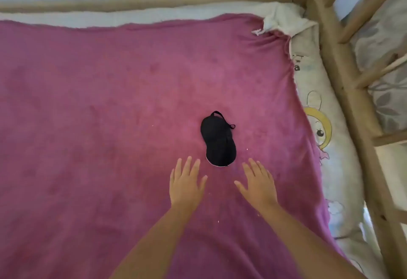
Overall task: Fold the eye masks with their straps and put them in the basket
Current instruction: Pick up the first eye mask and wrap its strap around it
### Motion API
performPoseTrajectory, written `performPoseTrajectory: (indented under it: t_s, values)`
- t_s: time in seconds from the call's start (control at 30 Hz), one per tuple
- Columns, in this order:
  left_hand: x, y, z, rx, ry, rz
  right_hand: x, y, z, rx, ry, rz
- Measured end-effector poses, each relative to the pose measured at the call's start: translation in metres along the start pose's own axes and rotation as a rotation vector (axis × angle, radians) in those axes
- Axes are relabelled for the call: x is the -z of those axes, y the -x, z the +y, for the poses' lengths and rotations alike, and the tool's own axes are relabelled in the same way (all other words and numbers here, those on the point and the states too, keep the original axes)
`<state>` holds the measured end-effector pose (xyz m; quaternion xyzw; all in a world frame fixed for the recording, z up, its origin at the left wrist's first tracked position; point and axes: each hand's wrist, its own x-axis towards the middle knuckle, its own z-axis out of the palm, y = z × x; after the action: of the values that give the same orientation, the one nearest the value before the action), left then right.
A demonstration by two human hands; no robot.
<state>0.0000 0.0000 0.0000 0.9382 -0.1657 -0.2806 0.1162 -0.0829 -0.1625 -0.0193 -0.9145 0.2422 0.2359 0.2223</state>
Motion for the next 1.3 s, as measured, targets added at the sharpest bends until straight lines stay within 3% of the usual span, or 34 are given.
performPoseTrajectory:
  t_s: [0.17,0.27,0.37,0.47,0.6,0.7,0.77,0.87,0.97,1.13,1.3]
  values:
    - [-0.049,-0.067,-0.005,-0.128,0.073,0.045,-0.026,-0.062,0.014,0.066,-0.009,0.113]
    - [-0.063,-0.092,-0.012,-0.320,0.037,0.207,-0.030,-0.088,0.016,0.190,0.018,0.196]
    - [-0.059,-0.117,-0.018,-0.348,0.140,0.390,-0.028,-0.116,0.016,0.305,-0.083,0.334]
    - [-0.042,-0.137,-0.011,-0.311,0.268,0.422,-0.011,-0.134,0.002,0.256,-0.316,0.359]
    - [-0.015,-0.152,0.006,-0.108,0.528,0.385,0.007,-0.146,-0.009,0.211,-0.491,0.321]
    - [-0.007,-0.161,0.015,-0.069,0.557,0.410,0.007,-0.154,-0.013,0.133,-0.551,0.225]
    - [-0.005,-0.168,0.019,-0.053,0.566,0.384,0.005,-0.162,-0.017,0.044,-0.535,0.252]
    - [-0.010,-0.178,0.019,-0.021,0.562,0.237,0.008,-0.179,-0.021,-0.047,-0.531,0.323]
    - [-0.012,-0.181,0.015,-0.038,0.536,0.096,0.013,-0.184,-0.028,-0.063,-0.607,0.268]
    - [0.015,-0.159,0.022,0.050,0.754,-0.050,0.037,-0.145,-0.034,-0.007,-0.781,0.245]
    - [0.064,-0.087,0.041,-0.006,0.920,-0.036,0.083,-0.065,-0.043,0.146,-0.804,0.234]
